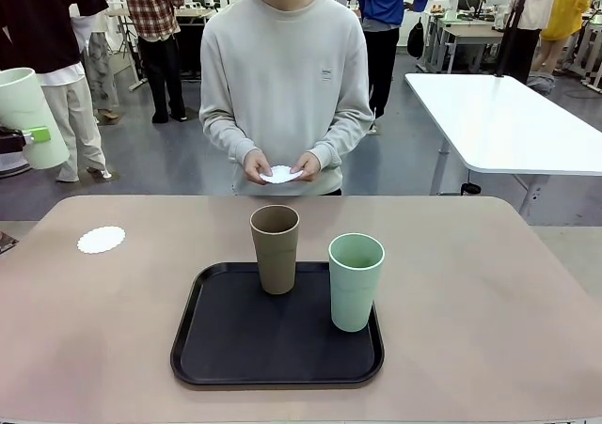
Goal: Place coasters on the table and set cups on them.
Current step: Pick up one Reusable plastic cup and place it on a coaster set by the human.
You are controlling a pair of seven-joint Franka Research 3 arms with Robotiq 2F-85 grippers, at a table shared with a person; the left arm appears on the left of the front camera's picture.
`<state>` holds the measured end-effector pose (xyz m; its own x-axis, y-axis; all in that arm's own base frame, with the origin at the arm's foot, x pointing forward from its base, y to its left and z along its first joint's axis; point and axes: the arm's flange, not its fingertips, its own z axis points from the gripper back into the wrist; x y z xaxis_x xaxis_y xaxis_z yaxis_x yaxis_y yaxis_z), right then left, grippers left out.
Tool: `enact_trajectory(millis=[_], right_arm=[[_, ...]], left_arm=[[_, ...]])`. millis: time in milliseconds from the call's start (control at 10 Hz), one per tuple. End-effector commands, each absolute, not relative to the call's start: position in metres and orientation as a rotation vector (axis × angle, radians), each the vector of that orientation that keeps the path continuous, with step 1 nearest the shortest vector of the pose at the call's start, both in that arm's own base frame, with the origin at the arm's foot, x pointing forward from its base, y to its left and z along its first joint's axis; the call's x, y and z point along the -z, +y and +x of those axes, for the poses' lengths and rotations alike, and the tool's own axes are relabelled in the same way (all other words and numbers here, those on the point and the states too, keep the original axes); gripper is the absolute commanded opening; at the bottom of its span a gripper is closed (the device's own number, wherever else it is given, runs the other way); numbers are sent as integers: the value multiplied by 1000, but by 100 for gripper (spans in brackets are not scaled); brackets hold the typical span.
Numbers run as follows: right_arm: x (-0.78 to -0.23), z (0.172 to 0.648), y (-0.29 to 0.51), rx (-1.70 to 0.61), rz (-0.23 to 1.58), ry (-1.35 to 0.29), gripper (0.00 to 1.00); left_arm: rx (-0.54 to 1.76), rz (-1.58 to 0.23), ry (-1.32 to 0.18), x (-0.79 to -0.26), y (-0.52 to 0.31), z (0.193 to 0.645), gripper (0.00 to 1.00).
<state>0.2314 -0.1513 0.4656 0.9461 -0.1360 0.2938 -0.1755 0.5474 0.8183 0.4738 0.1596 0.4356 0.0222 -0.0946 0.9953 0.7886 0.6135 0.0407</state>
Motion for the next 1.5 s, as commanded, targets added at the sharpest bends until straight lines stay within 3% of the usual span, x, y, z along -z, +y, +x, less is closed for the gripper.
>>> enact_trajectory(millis=[0, 300, 1100, 1400], right_arm=[[-465, 231, -152, -25, 1003, -344, 100], [-465, 231, -152, -25, 1003, -344, 100], [-465, 231, -152, -25, 1003, -344, 100], [-465, 231, -152, -25, 1003, -344, 100]], left_arm=[[777, -601, -1405, -428, 156, 485, 84], [786, -622, -1340, -427, 145, 481, 84], [763, -616, -1361, -423, 157, 483, 84], [876, -695, -1312, -383, 141, 505, 84]])
